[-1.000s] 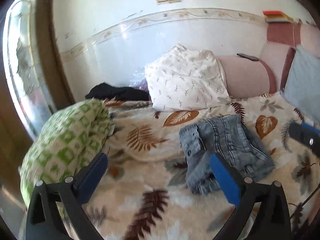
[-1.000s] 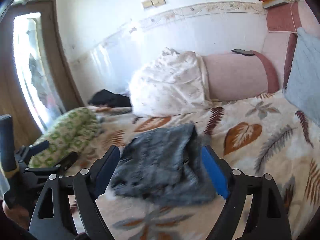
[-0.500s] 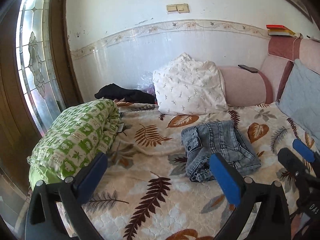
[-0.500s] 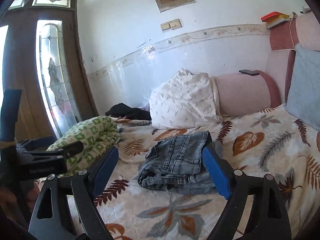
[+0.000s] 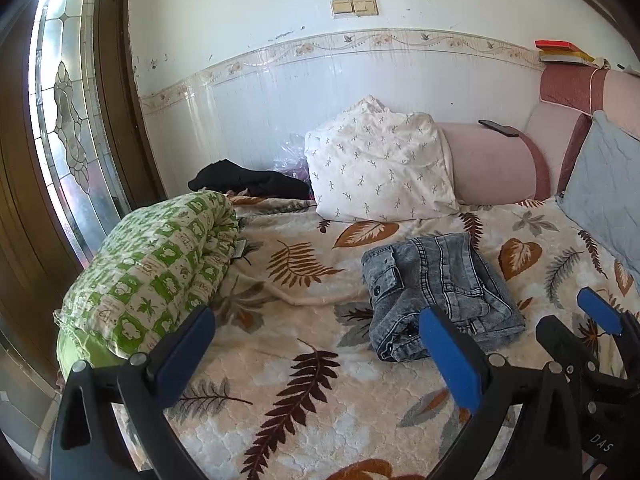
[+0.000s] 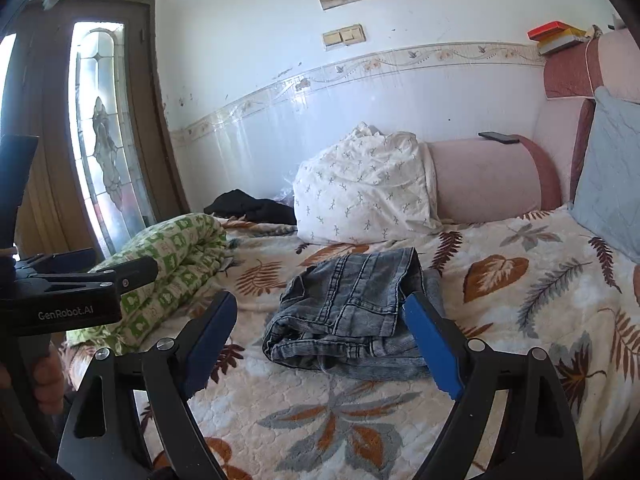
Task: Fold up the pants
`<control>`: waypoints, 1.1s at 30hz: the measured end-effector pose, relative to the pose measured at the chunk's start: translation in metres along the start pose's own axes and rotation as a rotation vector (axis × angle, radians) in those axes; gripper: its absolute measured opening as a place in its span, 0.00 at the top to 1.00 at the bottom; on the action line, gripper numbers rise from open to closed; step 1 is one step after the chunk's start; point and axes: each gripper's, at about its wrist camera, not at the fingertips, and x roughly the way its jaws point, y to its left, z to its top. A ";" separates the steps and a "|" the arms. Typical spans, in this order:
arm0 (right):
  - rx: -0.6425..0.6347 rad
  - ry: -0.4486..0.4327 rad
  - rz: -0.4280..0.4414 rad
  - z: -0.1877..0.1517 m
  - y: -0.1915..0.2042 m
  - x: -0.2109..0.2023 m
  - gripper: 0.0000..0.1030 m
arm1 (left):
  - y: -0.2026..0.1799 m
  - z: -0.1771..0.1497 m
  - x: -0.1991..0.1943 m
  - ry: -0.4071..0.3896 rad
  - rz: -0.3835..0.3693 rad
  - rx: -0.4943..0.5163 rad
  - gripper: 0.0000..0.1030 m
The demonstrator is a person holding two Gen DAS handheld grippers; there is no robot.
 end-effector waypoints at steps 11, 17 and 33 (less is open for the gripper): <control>0.004 0.013 -0.005 -0.001 -0.001 0.003 0.16 | 0.000 -0.004 0.004 0.010 -0.018 -0.004 0.00; -0.012 0.018 -0.009 -0.003 0.001 0.005 0.16 | 0.000 -0.006 0.004 0.019 -0.024 -0.013 0.00; -0.022 0.021 -0.010 -0.004 0.003 0.005 0.16 | -0.001 -0.007 0.005 0.032 -0.047 -0.017 0.00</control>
